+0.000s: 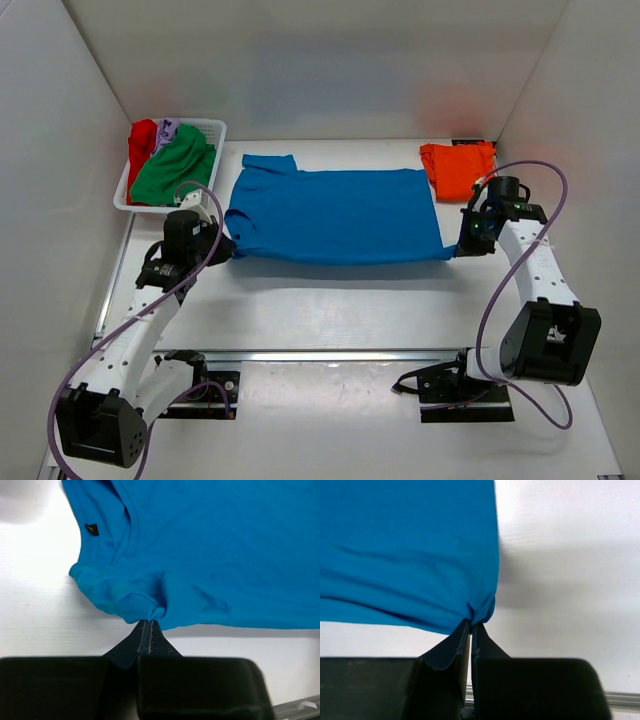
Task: Fold and stack the t-shirts
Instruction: Fold the flattened tshirt in 1/3 of the way
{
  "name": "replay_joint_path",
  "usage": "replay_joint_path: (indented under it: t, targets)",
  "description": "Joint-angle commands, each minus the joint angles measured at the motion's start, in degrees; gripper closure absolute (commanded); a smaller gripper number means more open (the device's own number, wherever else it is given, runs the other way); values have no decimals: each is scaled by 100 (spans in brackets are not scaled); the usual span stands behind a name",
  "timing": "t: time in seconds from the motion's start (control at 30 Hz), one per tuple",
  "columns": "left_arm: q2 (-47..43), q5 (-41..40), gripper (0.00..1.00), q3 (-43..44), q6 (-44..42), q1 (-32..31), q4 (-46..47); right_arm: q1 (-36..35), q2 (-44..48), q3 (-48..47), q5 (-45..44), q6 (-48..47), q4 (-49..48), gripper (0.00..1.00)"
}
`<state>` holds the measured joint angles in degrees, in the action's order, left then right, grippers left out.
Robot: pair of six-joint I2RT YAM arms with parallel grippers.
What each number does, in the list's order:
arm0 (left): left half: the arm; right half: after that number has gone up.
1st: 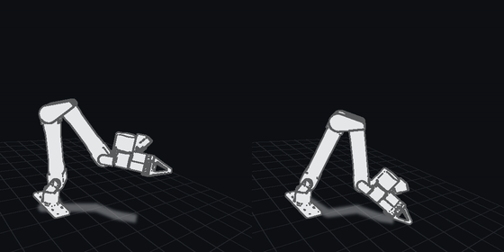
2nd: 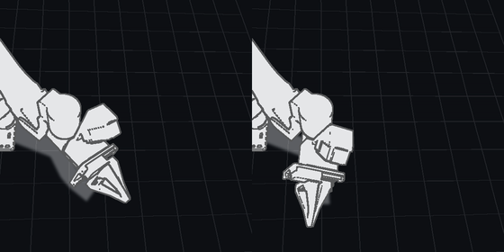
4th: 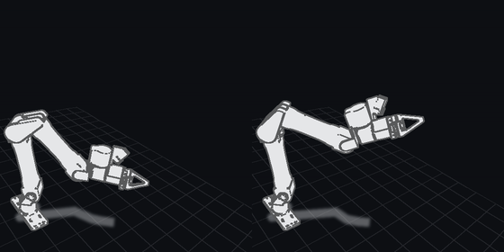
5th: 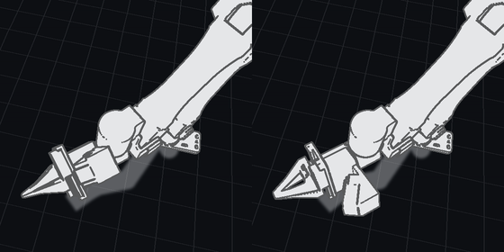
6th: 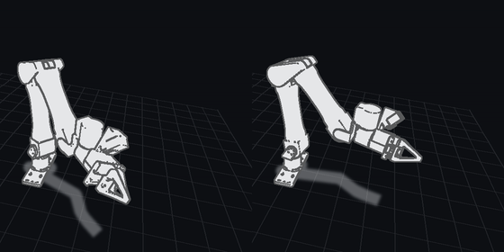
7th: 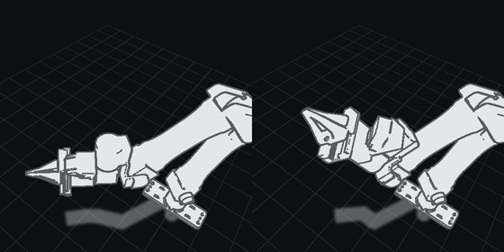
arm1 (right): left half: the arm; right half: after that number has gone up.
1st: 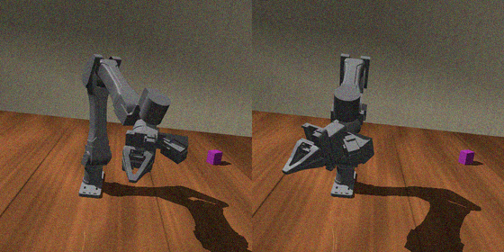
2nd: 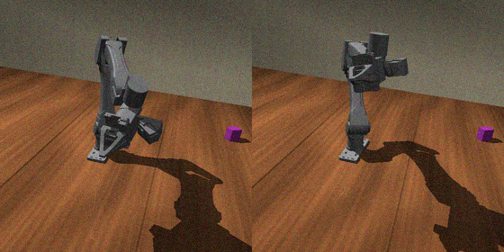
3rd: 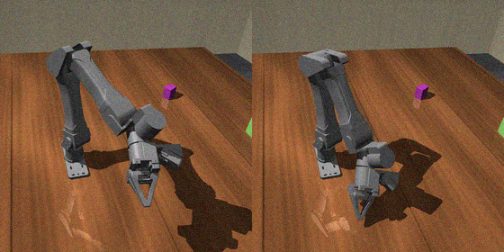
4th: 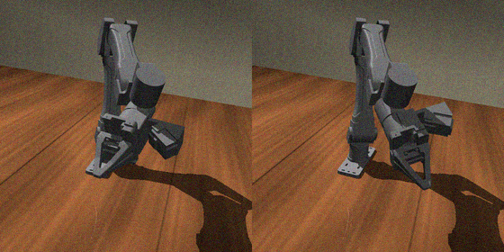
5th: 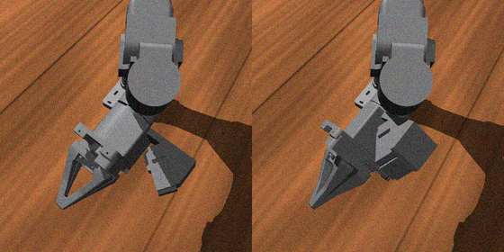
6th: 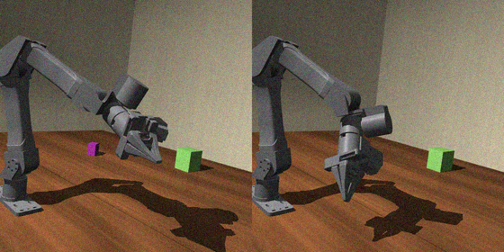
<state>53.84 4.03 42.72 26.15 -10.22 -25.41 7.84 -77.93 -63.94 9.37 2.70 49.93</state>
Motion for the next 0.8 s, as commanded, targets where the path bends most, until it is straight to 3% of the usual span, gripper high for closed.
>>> replay_joint_path:
  t: [0.0, 0.17, 0.33, 0.77]
  targets:
    - [-67, 264, 100, -175, 21, -41, -105, 25, 331, 223, -40, -86, 51, 100]
    - [-348, 440, 100, -817, 294, -16, -8, -106, 332, 575, 30, -129, -45, 100]
    - [-191, 371, 100, -827, 303, 29, 141, -98, 76, 550, 39, -77, -168, 100]
    - [1162, 89, 100, -185, 513, 494, 1248, -151, -1654, -1041, 57, -77, -300, 100]
